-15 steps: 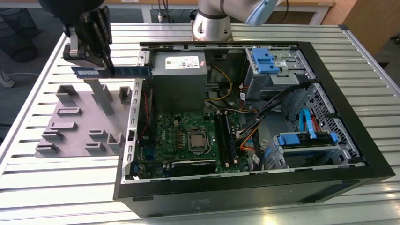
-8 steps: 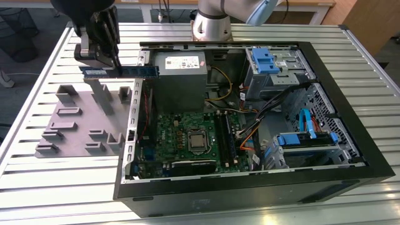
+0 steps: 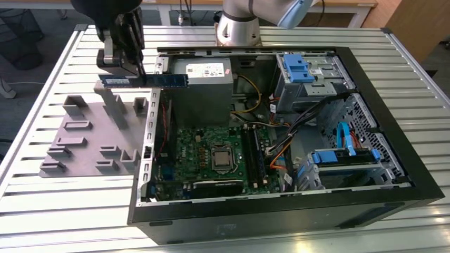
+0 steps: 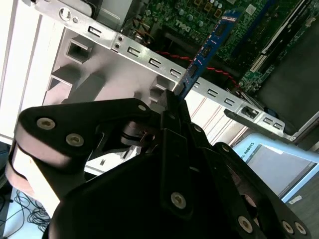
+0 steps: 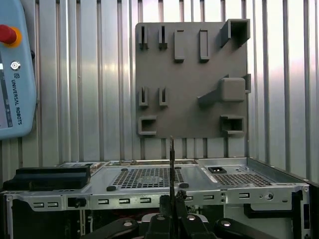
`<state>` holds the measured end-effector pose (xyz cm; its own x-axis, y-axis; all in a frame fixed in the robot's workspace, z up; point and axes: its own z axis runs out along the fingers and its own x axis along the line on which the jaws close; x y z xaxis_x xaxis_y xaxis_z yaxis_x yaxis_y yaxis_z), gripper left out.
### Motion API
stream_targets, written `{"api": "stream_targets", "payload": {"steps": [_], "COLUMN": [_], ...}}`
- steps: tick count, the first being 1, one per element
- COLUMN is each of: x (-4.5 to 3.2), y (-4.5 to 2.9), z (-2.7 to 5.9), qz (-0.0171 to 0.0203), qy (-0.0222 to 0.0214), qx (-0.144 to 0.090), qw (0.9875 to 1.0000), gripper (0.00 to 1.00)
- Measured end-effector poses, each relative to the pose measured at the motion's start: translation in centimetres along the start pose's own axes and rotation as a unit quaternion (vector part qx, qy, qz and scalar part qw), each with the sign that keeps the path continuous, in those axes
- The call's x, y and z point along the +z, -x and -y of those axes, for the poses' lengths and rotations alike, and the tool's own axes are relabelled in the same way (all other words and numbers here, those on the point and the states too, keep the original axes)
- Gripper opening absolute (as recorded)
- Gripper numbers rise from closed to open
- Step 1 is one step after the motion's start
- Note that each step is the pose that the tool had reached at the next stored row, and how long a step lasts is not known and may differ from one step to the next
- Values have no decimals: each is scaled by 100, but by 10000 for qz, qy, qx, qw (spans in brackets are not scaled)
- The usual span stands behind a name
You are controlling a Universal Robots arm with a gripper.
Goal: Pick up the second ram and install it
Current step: 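Pick up the second ram and move it above second insertion slot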
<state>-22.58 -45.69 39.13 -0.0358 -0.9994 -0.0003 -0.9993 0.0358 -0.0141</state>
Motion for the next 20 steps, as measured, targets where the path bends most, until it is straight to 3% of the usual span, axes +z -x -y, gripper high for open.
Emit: {"api": "stream_targets", "payload": {"steps": [20], "x": [4], "y": [11], "z": [305], "qz": [0], "qy": [0], "qx": [0], "qw": [10000], "gripper": [14]}}
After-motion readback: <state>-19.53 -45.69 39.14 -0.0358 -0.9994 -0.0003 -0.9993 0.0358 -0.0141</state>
